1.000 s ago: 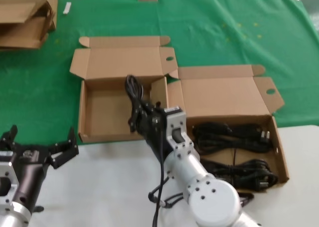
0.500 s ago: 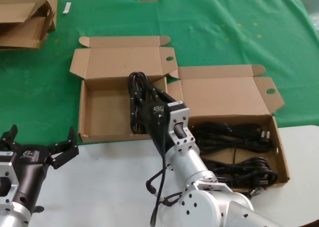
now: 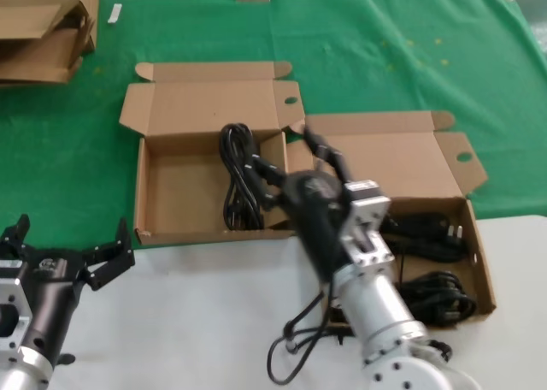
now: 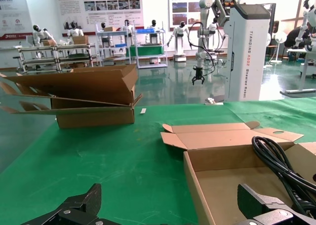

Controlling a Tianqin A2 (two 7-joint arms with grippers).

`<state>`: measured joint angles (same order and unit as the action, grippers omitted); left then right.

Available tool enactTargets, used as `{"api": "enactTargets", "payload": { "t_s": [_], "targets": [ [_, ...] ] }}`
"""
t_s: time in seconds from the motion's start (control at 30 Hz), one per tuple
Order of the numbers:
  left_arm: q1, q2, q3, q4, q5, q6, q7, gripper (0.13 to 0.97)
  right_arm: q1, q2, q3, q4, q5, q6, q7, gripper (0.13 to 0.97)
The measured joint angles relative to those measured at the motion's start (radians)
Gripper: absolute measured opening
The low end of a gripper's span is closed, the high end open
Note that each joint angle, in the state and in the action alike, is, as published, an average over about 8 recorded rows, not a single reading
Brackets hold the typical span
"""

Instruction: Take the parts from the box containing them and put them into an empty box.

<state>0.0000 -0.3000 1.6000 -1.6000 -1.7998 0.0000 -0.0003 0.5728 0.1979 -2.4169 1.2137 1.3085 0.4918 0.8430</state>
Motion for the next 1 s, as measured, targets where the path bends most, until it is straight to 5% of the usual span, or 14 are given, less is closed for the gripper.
{"api": "enactTargets", "payload": {
  "t_s": [0.53, 1.0],
  "targets": [
    [0.0, 0.0, 0.0, 0.0, 0.0, 0.0, 0.0, 0.966, -0.201, 0.159, 0.205, 0.228, 0.013, 0.006, -0.063, 0.814],
    [0.0, 0.0, 0.0, 0.0, 0.0, 0.0, 0.0, 0.966, -0.238, 0.156, 0.263, 0.244, 0.057, -0.039, -0.133, 0.928]
  ]
}}
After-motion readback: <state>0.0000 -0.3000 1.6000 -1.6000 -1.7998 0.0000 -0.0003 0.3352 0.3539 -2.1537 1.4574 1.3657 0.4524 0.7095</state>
